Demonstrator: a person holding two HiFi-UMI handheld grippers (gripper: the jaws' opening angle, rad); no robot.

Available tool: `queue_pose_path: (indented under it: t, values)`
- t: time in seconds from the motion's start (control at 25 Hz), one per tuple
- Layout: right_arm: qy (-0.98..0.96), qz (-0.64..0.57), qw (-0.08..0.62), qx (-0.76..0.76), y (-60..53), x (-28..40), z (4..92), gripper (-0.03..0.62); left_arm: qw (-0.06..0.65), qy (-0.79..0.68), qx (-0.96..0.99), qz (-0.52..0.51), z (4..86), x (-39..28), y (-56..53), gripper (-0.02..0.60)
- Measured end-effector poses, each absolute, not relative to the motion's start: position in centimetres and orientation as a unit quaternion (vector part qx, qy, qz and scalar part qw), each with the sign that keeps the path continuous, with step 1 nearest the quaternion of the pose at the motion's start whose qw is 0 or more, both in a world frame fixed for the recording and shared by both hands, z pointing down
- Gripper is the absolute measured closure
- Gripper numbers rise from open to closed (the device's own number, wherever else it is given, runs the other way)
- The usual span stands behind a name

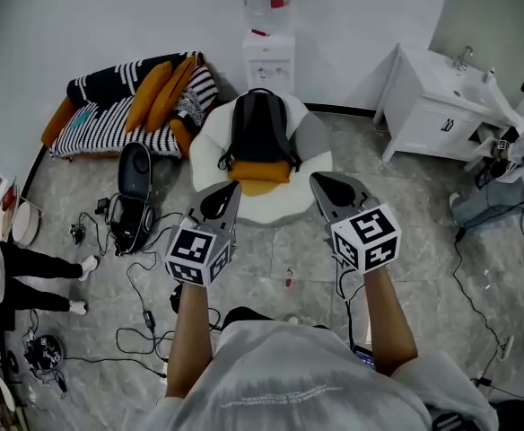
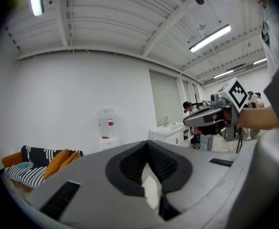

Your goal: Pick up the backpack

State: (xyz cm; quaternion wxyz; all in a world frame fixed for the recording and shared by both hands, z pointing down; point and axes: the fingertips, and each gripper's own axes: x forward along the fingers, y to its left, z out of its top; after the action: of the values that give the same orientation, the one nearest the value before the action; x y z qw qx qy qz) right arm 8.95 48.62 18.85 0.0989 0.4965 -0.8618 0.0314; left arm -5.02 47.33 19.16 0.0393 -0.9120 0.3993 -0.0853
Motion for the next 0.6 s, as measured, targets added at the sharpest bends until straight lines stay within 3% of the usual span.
queue_pose_path:
  t: [0.6]
  values:
    - [-0.859,0.068,0.086,0.499,44.7,10.5,20.6,0.594,0.029,0.398,-0.912,-0.089,20.8,-4.4,43.8,0.588]
